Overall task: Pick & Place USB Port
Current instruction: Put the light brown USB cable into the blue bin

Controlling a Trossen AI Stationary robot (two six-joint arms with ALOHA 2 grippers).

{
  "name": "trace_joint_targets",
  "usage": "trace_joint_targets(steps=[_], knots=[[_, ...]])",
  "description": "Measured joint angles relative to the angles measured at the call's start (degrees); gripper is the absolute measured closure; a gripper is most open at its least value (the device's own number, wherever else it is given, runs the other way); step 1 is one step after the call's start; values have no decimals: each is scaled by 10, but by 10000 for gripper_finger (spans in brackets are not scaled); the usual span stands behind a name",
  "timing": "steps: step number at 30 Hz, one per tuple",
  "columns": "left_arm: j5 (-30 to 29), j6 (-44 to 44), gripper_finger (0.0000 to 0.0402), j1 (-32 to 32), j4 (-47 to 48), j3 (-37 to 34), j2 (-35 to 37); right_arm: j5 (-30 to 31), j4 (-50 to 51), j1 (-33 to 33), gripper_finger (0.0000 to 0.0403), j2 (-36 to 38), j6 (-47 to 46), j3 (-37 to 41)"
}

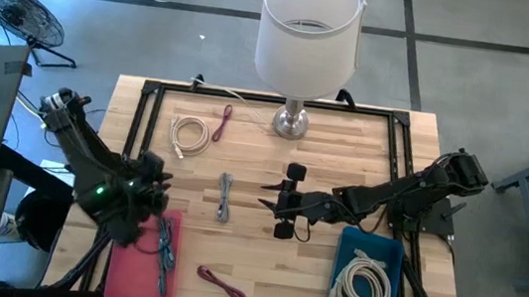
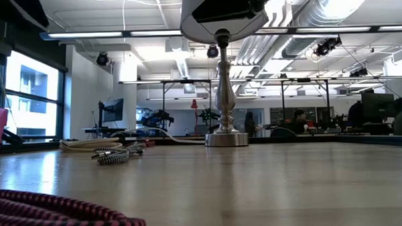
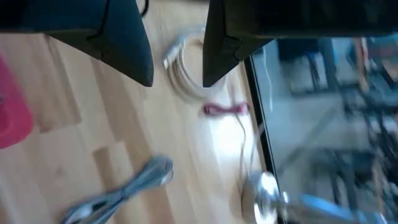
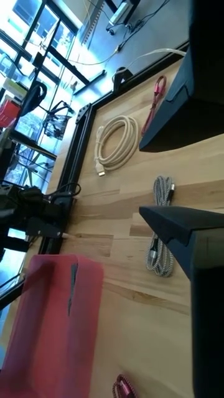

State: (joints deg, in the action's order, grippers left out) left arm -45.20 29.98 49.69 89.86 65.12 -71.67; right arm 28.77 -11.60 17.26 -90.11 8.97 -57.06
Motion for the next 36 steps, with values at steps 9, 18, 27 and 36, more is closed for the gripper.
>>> trace_joint_targets(steps=[9,18,27,36], knots=[[74,-132,267,-175,-39,0,22,-2,25,0,261,0,-2,0],[84,-294,208,-289,-75,0,19,-10,39,0,261,0,-2,0],[108,-305,175,-438,-108,0,19,-21,64,0,261,0,-2,1],[253,-388,174,-608,-195,-14,-6,-22,64,0,261,0,-15,15]])
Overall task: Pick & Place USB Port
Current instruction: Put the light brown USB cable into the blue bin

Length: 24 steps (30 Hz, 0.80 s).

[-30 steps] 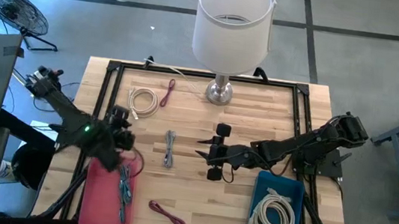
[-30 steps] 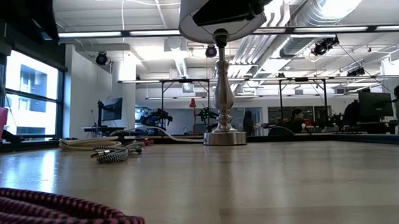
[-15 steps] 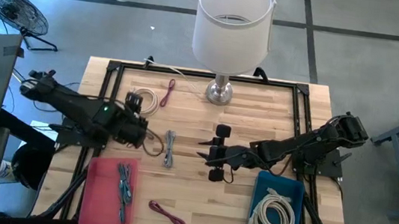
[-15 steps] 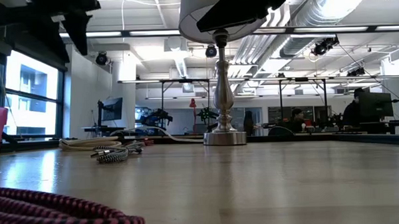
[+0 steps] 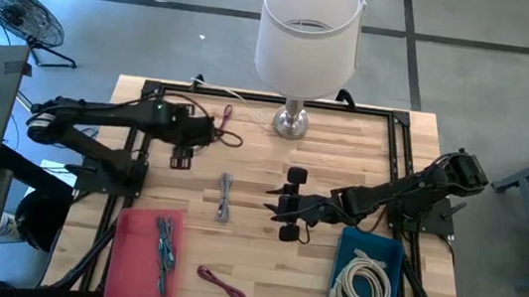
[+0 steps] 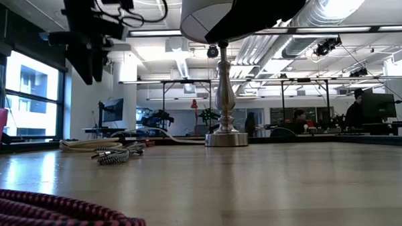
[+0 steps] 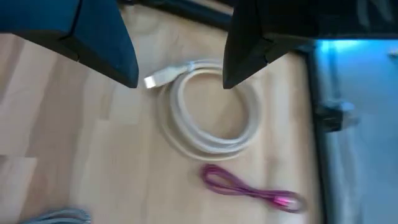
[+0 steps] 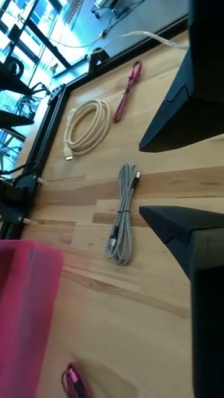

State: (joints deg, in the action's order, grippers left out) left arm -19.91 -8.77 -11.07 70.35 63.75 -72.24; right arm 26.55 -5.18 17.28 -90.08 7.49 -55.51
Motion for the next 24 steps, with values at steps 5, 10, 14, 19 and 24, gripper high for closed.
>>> trace_joint_targets(steps=[5,10,14,19,24], knots=[[66,-21,174,-58,-38,-42,-25,-1,2,0,261,0,0,1],[87,-22,174,-99,-73,-84,-49,-1,2,0,261,0,-2,1],[128,-50,174,-122,-113,-116,-65,-1,2,0,261,0,-2,1],[131,-79,174,-138,-187,-151,-76,-2,2,0,261,0,-13,1],[122,-90,174,-152,-235,-179,-76,-2,2,0,261,0,-14,1]])
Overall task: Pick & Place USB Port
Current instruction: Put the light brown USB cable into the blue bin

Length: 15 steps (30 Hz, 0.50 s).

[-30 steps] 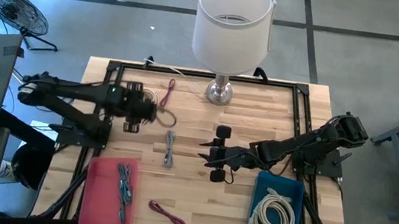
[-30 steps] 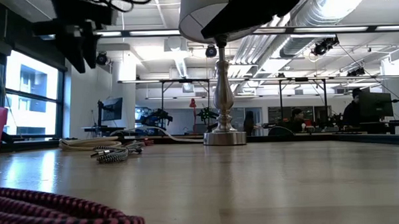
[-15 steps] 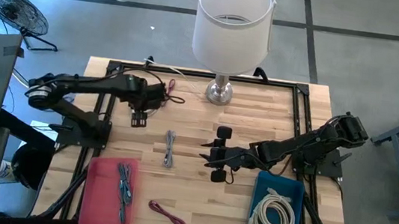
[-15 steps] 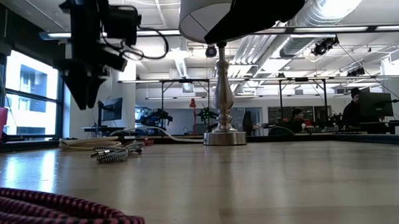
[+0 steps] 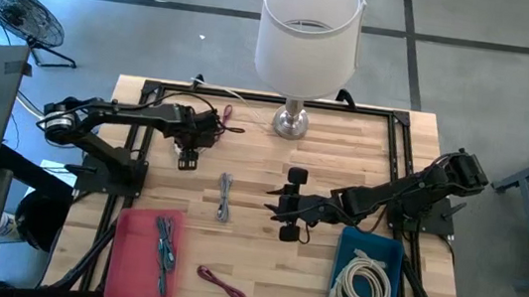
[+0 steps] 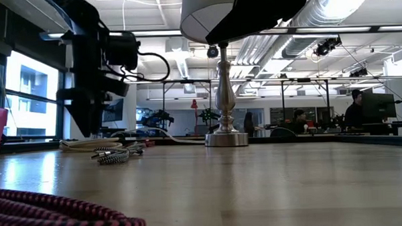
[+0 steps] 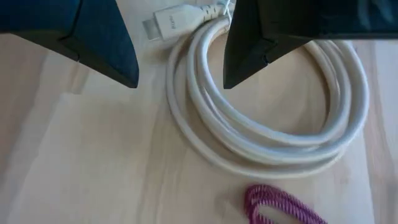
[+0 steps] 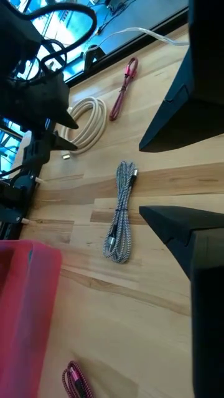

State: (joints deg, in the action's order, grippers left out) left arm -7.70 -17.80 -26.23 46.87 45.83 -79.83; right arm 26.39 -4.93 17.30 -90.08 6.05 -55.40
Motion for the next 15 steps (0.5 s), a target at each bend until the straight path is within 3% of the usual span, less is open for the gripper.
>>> trace_joint_targets(steps=[9,12,15], knots=[[-17,-39,192,-25,-76,-55,0,0,0,0,260,0,-1,0],[-24,-56,249,-24,-98,-72,1,0,0,0,261,0,-8,0],[-24,-64,348,-24,-103,-78,1,0,0,0,261,0,-11,0]])
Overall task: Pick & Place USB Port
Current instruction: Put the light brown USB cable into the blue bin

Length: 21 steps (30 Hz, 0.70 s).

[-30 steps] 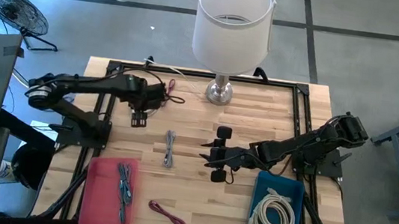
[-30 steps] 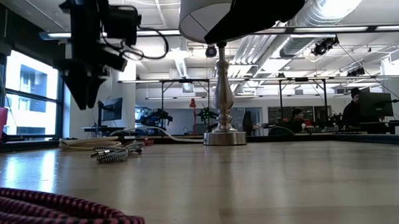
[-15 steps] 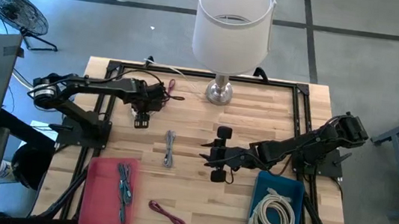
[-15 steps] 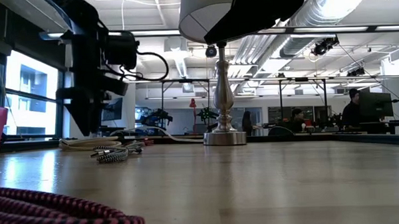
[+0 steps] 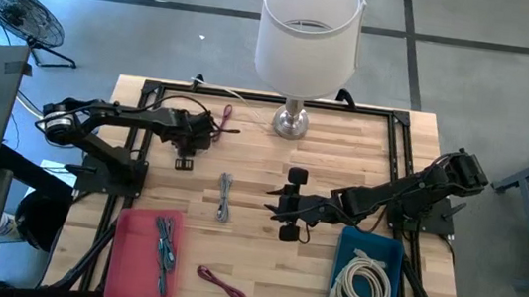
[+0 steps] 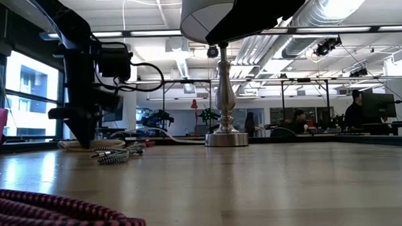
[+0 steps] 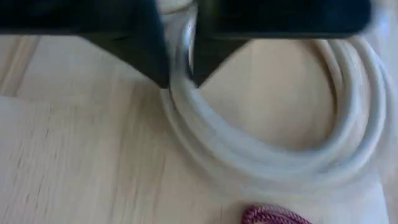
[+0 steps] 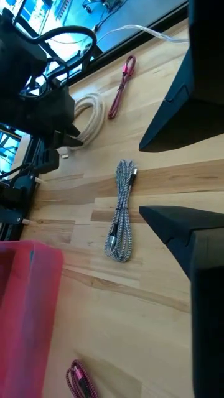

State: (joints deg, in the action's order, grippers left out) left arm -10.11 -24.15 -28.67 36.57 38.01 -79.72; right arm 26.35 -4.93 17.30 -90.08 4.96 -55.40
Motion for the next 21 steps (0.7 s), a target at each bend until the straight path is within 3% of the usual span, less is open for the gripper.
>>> trace_joint_targets(steps=[2,11,15,21], knots=[[-2,-6,382,2,-2,0,0,0,0,0,261,0,0,0],[19,3,392,2,36,0,13,8,-40,39,268,0,75,0],[27,7,392,2,72,5,44,68,-78,81,279,0,144,0],[110,12,392,2,87,35,129,159,-89,124,294,0,194,0]])
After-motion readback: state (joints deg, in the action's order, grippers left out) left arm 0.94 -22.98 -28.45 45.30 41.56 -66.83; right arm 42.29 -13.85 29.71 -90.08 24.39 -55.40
